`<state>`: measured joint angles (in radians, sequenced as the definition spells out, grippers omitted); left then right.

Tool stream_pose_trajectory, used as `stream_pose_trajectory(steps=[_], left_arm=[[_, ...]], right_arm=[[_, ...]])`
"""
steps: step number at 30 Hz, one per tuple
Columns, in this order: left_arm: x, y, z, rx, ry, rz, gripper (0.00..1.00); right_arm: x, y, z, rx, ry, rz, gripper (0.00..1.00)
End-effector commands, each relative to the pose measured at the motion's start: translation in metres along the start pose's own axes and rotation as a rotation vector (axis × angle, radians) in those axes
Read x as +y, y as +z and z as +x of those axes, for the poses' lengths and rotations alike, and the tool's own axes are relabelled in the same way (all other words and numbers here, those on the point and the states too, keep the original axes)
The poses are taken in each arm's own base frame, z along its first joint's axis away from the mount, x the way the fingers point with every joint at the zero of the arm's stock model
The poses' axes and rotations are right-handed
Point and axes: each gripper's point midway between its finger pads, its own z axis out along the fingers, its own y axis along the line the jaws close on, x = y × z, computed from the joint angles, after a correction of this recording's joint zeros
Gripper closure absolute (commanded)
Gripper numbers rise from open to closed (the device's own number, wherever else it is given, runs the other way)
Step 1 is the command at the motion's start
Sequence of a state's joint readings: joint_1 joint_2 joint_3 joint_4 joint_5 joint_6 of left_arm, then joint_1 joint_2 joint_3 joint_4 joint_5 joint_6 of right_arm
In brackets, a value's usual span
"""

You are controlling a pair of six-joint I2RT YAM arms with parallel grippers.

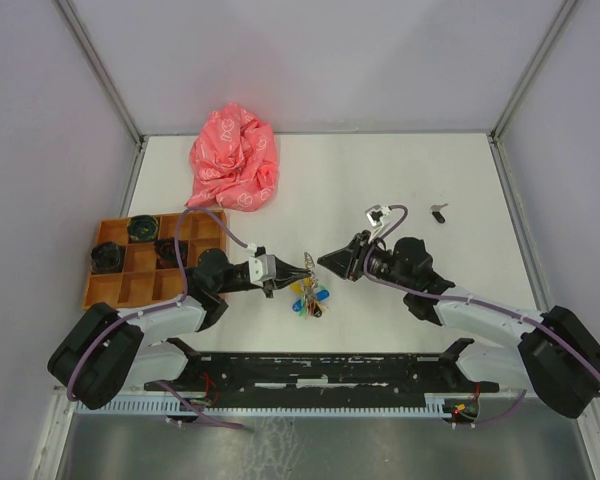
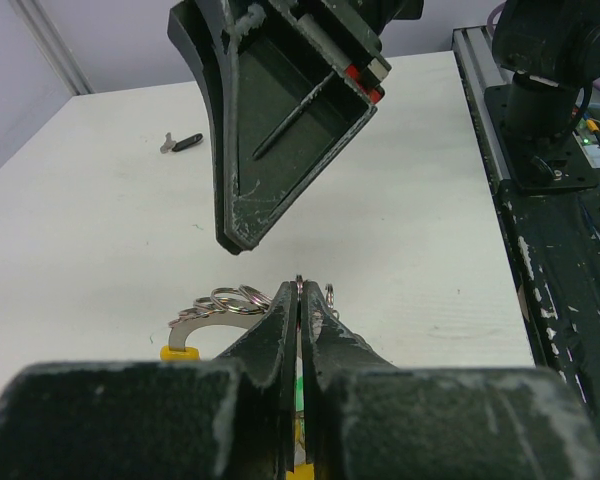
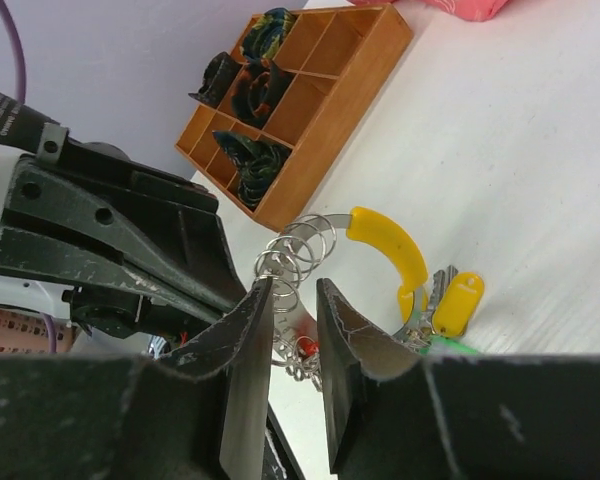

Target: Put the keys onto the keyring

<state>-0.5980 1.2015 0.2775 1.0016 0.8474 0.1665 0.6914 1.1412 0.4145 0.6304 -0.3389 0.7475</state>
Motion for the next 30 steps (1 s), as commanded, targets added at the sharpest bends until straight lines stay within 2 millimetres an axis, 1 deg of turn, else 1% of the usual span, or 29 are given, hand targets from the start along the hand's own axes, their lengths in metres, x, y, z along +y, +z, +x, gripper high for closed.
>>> stream_pose_trajectory(steps=[1, 4, 11, 15, 20, 26, 30], left_arm=[[0.008, 0.003, -0.023, -0.068, 0.131, -0.009, 0.97], [0.008, 0.003, -0.023, -0.069, 0.131, -0.009, 0.97], [0.008, 0.004, -0.022, -0.067, 0.128, -0.008, 0.97], [0.009, 0.004, -0.022, -0.068, 0.13, -0.012, 0.97], [0.009, 0.004, -0.022, -0.068, 0.128, -0.01, 0.97], [0.008, 0.004, -0.023, -0.071, 0.128, -0.008, 0.97], [0.009, 0.004, -0.022, -0.071, 0.129, -0.011, 0.97]], right_arm=[[0.009, 0.008, -0.009, -0.036, 0.07, -0.045, 0.69], [0.009, 0.01, -0.007, -0.037, 0.099, -0.056, 0.7], [0.018, 0.016, -0.002, -0.004, 0.115, -0.099, 0.7], [0.016, 0.016, 0.005, 0.015, 0.123, -0.094, 0.7], [0.017, 0.016, 0.008, 0.023, 0.122, -0.099, 0.7], [0.02, 0.02, 0.01, 0.026, 0.131, -0.116, 0.74], [0.021, 0.021, 0.013, 0.034, 0.14, -0.123, 0.78]])
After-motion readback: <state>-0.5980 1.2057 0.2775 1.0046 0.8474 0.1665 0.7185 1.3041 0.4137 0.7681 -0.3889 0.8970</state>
